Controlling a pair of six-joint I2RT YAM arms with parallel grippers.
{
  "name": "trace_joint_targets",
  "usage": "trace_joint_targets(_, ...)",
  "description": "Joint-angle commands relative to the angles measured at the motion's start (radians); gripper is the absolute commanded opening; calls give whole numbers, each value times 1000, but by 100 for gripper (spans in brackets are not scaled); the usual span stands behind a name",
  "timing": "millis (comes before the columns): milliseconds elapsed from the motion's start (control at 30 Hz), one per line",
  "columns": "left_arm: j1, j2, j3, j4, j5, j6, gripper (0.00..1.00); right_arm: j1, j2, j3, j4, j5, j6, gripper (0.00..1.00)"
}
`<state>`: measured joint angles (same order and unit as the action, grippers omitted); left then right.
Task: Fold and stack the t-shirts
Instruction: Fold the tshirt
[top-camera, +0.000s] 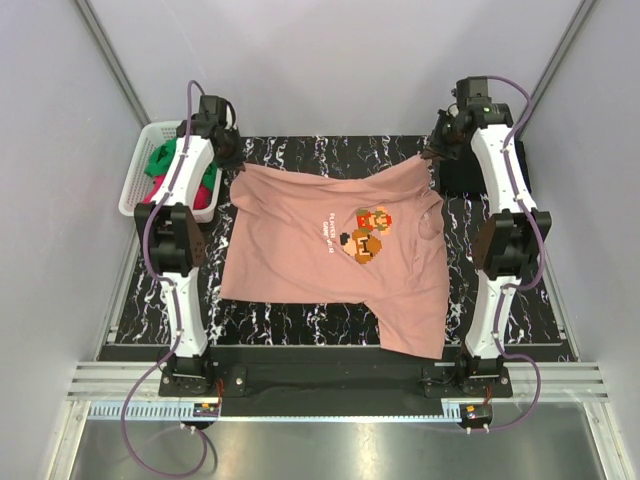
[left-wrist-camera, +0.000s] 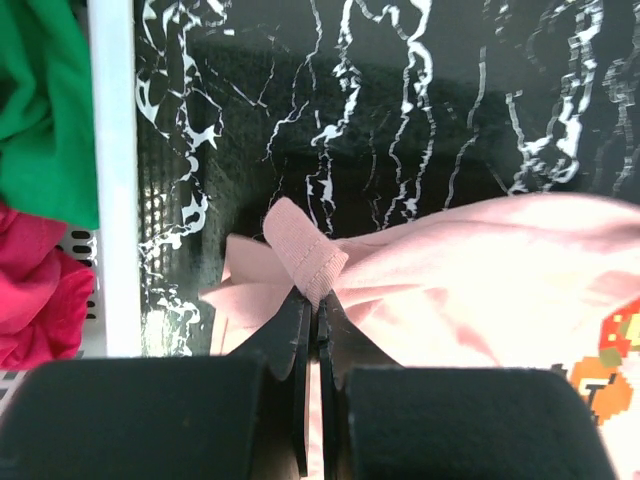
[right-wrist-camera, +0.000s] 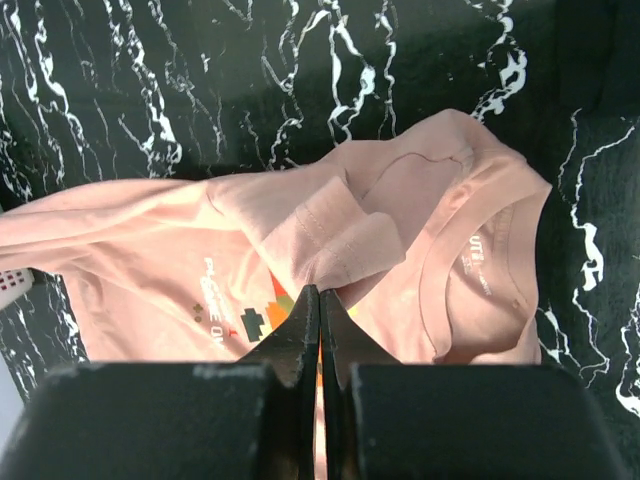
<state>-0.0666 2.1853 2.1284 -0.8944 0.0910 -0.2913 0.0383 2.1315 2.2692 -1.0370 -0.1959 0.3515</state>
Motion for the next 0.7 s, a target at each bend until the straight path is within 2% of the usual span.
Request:
trace_joint_targets(0,2,-78,-12,20,-22,17,0,8,-90,15,40,82,-26,0)
trace_joint_targets(200,2,-91,28,11,-31,17,0,9,-39,182,-8,61,-20,0)
trace_joint_targets(300,4,-72,69,6,-13,11,0,8,-1,211,-23,65,-17,0)
trace_joint_targets(567,2,125,244,2,-1,9,0,6,186,412,-11,124,-22,0)
trace_joint_targets(667,4,175,283,3,3,11,0,6,238,440,11,118,-19,0)
